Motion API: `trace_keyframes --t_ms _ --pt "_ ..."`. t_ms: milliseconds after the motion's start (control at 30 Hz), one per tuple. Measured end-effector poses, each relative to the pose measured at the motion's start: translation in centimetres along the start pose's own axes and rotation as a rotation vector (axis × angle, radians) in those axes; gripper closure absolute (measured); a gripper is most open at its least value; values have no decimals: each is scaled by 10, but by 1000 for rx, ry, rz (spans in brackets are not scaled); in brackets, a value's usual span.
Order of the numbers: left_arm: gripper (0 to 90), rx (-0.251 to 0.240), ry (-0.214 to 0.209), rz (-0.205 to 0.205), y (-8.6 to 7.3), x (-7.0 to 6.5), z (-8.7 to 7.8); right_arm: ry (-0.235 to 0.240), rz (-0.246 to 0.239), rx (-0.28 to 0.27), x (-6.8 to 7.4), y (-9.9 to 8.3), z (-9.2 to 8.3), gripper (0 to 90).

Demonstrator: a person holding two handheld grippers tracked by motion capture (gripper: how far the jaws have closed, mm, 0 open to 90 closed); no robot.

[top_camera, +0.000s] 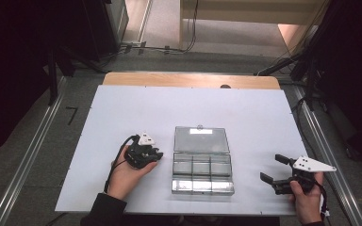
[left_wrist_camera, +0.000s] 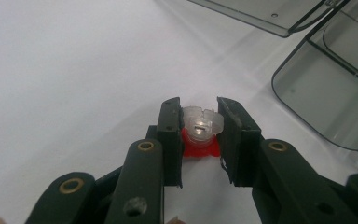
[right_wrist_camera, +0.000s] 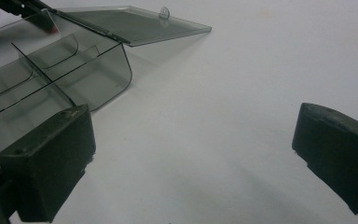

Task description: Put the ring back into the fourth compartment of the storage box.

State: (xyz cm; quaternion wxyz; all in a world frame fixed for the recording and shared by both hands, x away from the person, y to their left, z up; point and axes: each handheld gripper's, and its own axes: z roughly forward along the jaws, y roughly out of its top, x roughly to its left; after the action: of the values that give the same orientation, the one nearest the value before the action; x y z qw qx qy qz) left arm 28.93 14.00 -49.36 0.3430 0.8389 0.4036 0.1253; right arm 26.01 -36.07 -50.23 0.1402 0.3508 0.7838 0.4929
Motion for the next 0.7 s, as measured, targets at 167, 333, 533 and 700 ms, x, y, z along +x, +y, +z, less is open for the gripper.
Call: trace_keyframes --t_ms 167,333,533,700 --pt "715 -8 -2 2 2 -1 -5 -2 -3 1 0 0 0 0" --pt "715 -22 -7 7 5 -2 -9 -3 -5 1 0 0 0 0" --pt "715 -36 -17 6 7 -4 -15 -5 -5 2 0 0 1 0" --pt "715 -32 -19 19 9 -7 -17 -6 -8 4 0 0 1 0"
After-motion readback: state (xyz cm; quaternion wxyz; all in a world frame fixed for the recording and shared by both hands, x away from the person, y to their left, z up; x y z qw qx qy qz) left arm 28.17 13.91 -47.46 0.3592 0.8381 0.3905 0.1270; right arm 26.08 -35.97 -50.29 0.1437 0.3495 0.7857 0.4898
